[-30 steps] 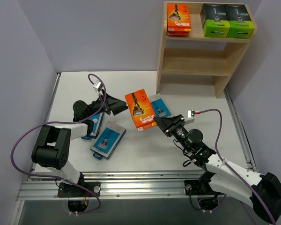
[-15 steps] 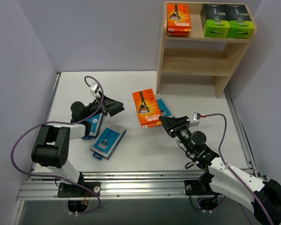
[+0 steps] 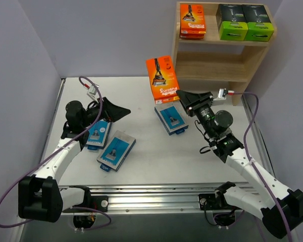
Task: Place and organize the shaving razors onto the shelf
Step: Place the shaving razor onto shelf
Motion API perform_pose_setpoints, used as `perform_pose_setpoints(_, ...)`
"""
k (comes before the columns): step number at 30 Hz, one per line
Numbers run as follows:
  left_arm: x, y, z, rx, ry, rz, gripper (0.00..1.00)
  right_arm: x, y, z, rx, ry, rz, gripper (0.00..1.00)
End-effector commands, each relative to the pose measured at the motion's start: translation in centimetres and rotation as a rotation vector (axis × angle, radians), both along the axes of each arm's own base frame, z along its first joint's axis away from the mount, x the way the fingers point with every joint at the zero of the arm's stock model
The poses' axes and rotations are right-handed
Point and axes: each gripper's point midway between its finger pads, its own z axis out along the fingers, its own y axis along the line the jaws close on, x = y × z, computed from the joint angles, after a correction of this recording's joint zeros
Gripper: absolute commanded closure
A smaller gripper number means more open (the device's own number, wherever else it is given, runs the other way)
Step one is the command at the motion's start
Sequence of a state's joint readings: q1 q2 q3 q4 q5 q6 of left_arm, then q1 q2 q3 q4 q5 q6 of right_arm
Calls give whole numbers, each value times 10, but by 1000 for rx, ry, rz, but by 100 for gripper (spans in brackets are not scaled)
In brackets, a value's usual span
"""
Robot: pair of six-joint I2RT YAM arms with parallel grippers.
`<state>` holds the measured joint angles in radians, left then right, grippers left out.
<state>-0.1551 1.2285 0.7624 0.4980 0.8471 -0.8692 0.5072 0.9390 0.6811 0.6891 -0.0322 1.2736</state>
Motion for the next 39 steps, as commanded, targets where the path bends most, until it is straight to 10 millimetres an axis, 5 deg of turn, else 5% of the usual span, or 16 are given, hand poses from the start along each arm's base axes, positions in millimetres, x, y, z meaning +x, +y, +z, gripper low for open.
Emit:
perform_pose_setpoints(1,10,16,-11,159,-27,104,6,8,6,55,-11,-123,28,100)
perform_pose_setpoints(10,6,20,-14,191,-31,118,6,38,4,155,-24,-274,6,100)
perform_pose_setpoints(20,3,21,-10,194,-49,119,6,64,-34,224,-43,-353,-105,100)
perform_pose_setpoints(27,1,19,-5,180,-59,110,6,92,-71,254,-72,-371,-190,100)
perform_pose_setpoints(39,-3,13,-5,131,-44,67,6,158,-100,253,-128,-326,-233,100)
